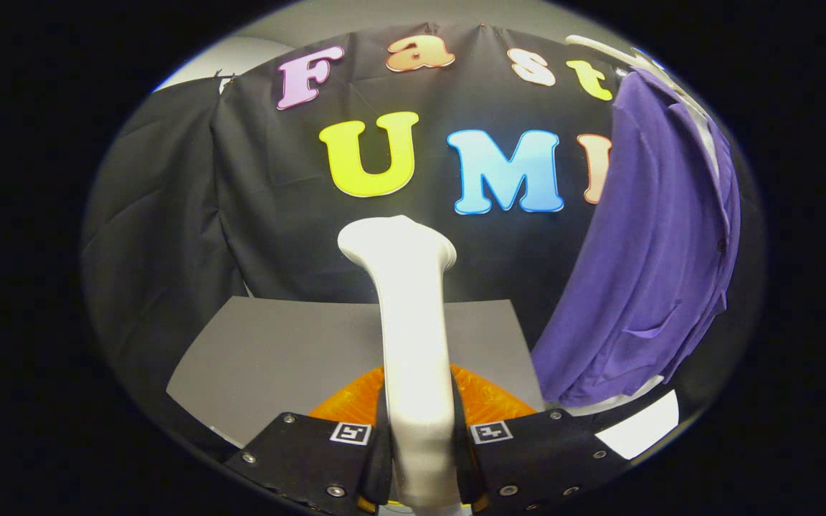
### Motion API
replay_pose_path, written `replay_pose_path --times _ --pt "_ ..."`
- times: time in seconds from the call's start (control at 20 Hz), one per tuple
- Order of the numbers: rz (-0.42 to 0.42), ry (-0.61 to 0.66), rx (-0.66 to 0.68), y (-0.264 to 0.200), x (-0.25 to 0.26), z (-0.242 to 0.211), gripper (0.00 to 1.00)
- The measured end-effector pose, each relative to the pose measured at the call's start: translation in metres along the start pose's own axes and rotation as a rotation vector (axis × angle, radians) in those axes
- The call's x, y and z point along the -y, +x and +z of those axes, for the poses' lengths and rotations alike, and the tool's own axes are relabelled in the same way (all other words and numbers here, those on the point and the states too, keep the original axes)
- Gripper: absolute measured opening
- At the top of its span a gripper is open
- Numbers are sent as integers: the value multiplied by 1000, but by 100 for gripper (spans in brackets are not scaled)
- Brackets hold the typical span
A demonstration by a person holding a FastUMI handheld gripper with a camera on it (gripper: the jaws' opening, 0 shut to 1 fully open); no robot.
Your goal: Iron the clothes twice with a garment steamer, once on the left side and once on the right side.
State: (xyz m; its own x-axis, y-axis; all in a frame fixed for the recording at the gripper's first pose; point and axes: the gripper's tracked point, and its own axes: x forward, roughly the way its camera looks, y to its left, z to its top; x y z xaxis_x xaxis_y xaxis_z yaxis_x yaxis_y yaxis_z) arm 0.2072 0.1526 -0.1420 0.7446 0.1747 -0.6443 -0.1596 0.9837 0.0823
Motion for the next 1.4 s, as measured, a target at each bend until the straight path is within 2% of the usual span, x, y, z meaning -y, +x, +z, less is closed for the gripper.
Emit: replay_pose_path --times 0.35,0.55,0.8,1.4 --pt "19 -85 157 -71 51 1 36" --pt "23 -38 262 -108 84 16 36" --pt "-107 -36 309 -130 144 30 36" --pt "-276 24 401 -131 228 76 35"
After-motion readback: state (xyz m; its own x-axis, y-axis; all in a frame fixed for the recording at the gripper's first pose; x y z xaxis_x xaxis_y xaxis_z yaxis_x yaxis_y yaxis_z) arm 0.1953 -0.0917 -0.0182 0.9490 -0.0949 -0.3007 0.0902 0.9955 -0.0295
